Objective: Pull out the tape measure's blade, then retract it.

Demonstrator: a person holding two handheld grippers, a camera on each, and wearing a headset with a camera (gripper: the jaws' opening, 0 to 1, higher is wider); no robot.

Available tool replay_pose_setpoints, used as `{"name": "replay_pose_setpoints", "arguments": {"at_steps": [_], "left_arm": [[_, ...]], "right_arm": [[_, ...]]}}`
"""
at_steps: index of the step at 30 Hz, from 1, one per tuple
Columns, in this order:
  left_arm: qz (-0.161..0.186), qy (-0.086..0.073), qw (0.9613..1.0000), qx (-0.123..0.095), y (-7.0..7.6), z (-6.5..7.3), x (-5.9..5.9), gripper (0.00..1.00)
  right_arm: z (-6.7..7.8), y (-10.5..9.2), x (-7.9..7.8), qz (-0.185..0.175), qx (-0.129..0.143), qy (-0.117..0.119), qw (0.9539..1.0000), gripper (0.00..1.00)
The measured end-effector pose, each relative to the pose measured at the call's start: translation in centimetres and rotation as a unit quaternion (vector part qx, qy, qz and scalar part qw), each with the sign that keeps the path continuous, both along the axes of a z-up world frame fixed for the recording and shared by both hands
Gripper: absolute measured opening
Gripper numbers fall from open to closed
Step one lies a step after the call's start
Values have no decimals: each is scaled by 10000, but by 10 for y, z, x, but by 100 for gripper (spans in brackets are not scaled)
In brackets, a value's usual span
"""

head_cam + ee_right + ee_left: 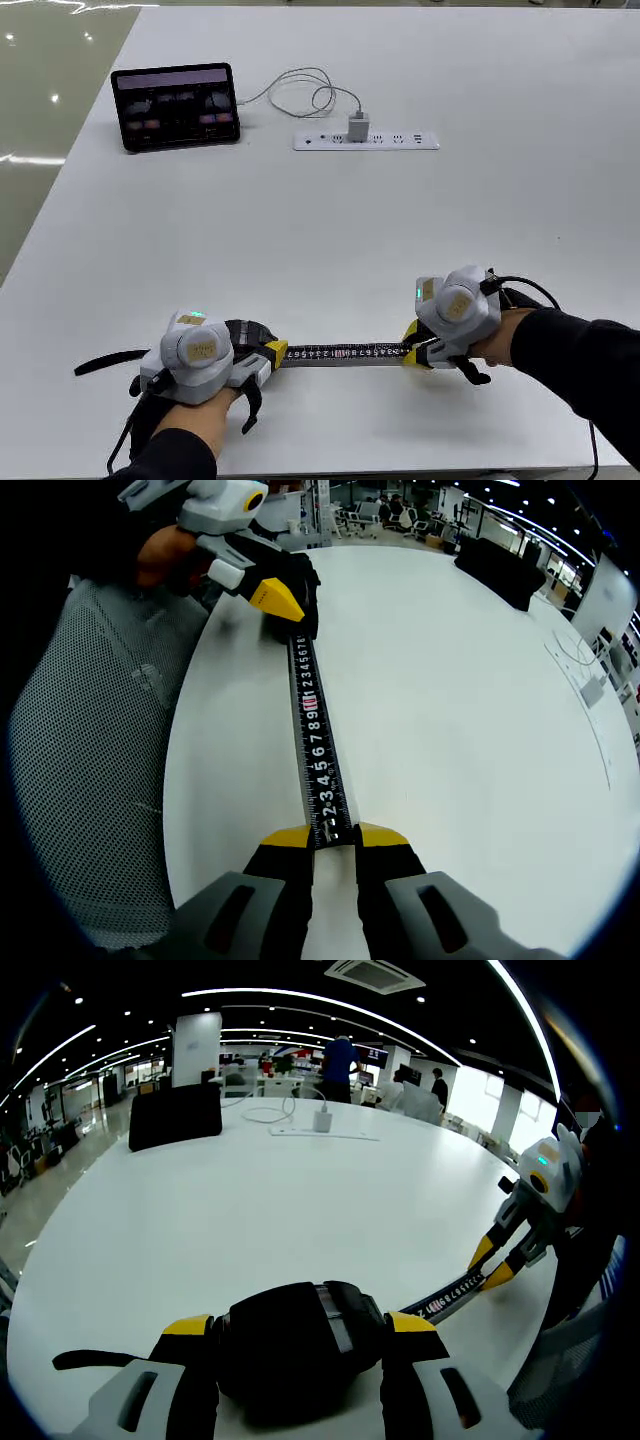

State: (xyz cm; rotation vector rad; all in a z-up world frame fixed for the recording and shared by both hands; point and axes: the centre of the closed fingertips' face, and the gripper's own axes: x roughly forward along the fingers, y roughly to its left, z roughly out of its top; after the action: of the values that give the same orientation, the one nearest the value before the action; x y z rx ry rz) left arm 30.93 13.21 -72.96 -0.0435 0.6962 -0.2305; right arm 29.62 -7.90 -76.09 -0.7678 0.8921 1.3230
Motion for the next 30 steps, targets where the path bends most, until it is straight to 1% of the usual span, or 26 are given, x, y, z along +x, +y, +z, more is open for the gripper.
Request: {"name": "replay_pose_setpoints", "arguments": {"at_steps": [7,30], "left_arm": [[-12,25,10000,-22,1,0,0,62],[-27,28,10000,-24,1,0,0,62]], "right_arm": [[1,5,1,119,2,-60,9999,11],[1,19,2,102,82,-57,9999,11]]}}
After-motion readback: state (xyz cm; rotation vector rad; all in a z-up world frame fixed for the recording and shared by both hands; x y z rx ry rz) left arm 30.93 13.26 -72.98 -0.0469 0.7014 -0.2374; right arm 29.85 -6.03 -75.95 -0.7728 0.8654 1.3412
